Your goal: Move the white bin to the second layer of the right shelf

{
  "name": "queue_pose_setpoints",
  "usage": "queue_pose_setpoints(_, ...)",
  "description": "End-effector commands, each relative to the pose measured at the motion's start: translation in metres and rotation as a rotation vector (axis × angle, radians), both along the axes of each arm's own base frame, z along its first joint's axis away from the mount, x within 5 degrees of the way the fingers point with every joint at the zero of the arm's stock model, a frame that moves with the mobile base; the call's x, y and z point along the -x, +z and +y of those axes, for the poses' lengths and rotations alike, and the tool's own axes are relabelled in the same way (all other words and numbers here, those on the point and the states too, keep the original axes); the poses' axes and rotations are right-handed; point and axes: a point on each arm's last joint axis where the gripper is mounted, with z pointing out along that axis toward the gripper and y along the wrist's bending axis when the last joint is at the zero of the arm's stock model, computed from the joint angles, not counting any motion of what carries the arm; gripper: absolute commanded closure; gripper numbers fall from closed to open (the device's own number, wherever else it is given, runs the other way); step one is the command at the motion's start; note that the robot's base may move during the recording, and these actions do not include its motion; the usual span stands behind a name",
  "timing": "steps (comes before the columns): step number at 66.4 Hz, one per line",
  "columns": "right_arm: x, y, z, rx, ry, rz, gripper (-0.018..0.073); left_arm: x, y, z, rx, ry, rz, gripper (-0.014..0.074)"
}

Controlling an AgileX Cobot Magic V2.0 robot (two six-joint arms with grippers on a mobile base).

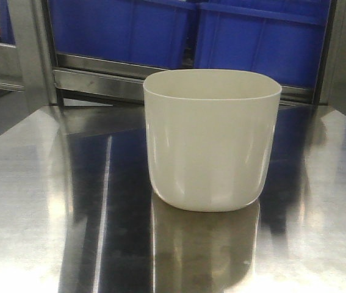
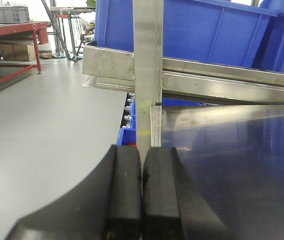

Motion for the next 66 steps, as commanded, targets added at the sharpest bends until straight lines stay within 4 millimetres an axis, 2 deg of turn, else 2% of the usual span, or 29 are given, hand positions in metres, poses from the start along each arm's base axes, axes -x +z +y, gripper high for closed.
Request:
queue_pose_setpoints(1,0.005,0.032,0.000,0.018,-0.006,-0.121,0.0503,0.000,-0.004,0.000,0.014,-0.006,-0.057,0.0512)
queue_pose_setpoints(18,-0.003,0.067,0.000,0.013,0.000,0.010,0.0503,0.000,-0.004,0.000,0.014,-0.006,-0.057,0.0512)
queue_pose_setpoints(31,-0.014,0.082,0.000,0.011,0.006,0.110,0.0503,0.000,-0.004,0.000,0.014,-0.006,-0.057,0.0512)
queue_pose_setpoints(47,-0.031,0.084,0.004,0.075,0.081,0.302,0.0503,0.000,-0.004,0.000,0.014,-0.006,-0.057,0.0512)
queue_pose_setpoints(60,-0.054,0.083,0.017,-0.126,0.109,0.468,0.0500,0.000,-0.004,0.000,0.014,-0.006,-0.057,0.0512)
queue_pose_setpoints(66,-0.069,0.084,0.024,-0.144,0.090,0.579,0.0485,0.000,-0.004,0.000,0.014,-0.006,-0.057,0.0512)
